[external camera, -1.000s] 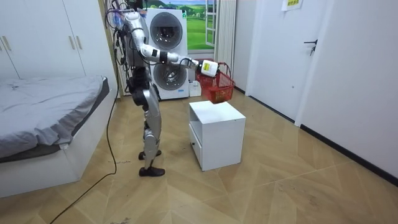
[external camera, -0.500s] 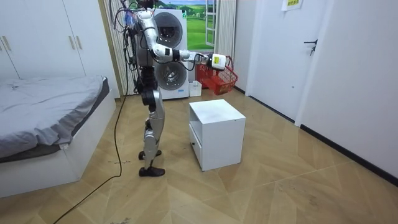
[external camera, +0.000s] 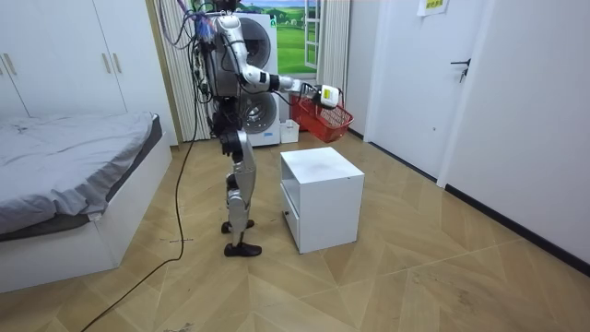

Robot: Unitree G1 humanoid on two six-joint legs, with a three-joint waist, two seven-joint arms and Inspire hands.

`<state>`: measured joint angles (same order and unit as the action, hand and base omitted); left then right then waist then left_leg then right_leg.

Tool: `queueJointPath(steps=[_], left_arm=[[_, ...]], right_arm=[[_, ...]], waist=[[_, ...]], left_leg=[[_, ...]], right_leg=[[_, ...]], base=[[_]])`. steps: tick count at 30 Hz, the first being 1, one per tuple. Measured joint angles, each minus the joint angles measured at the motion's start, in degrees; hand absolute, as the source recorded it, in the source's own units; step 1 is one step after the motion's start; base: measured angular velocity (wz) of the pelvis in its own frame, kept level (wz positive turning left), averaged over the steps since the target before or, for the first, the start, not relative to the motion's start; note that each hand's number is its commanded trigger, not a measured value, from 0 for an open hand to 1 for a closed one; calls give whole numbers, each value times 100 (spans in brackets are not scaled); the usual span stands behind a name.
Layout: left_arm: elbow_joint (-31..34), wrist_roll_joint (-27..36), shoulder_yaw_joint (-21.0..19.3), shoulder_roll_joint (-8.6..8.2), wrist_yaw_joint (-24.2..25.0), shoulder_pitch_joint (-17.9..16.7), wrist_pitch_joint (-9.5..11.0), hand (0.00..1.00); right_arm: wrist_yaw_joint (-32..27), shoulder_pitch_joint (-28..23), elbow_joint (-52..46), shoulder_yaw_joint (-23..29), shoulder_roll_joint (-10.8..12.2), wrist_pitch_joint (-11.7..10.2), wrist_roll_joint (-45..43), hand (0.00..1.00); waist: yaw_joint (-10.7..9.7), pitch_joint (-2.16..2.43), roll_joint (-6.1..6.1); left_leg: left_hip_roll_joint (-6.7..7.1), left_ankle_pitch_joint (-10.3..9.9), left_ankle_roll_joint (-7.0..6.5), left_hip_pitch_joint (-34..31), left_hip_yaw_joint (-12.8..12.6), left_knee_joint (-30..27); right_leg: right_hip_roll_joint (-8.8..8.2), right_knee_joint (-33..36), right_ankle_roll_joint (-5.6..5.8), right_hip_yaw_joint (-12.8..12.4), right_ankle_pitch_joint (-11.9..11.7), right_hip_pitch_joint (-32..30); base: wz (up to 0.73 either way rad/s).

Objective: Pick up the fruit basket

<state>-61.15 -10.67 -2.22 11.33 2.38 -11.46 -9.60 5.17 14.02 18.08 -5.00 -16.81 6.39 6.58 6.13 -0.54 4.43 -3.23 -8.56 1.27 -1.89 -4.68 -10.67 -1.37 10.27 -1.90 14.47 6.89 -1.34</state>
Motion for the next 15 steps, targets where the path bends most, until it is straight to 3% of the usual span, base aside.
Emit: queueJointPath(steps=[2, 7, 10, 15], left_arm=[[4, -93, 21, -48, 89, 63, -37, 0], [-79, -92, 157, -46, 108, 73, -31, 0], [-82, -131, 196, -44, 177, 51, -29, 0], [-89, -128, 261, 39, 316, 109, 5, 0]], right_arm=[[57, 0, 27, -4, 5, 2, -27, 100], [70, 12, 329, -60, 157, -1, -406, 100], [72, 11, 627, -60, 213, 23, -422, 100], [42, 48, 1033, -246, 256, 25, -412, 100]], waist=[[71, -3, 3], [146, -36, -43], [200, -32, -53], [309, -33, -132]], left_leg=[[89, -18, -31, 30, -6, -32], [316, -234, -275, -158, -28, -320], [392, -305, -390, -317, -31, -510], [403, -468, -539, -517, -46, -792]], right_leg=[[-73, 110, 39, -5, 46, -22], [-326, 590, 170, -17, 321, -211], [-462, 871, 267, -23, 399, -397], [-508, 957, 379, -6, 338, -513]], base=[[-2], [2], [6], [1]])
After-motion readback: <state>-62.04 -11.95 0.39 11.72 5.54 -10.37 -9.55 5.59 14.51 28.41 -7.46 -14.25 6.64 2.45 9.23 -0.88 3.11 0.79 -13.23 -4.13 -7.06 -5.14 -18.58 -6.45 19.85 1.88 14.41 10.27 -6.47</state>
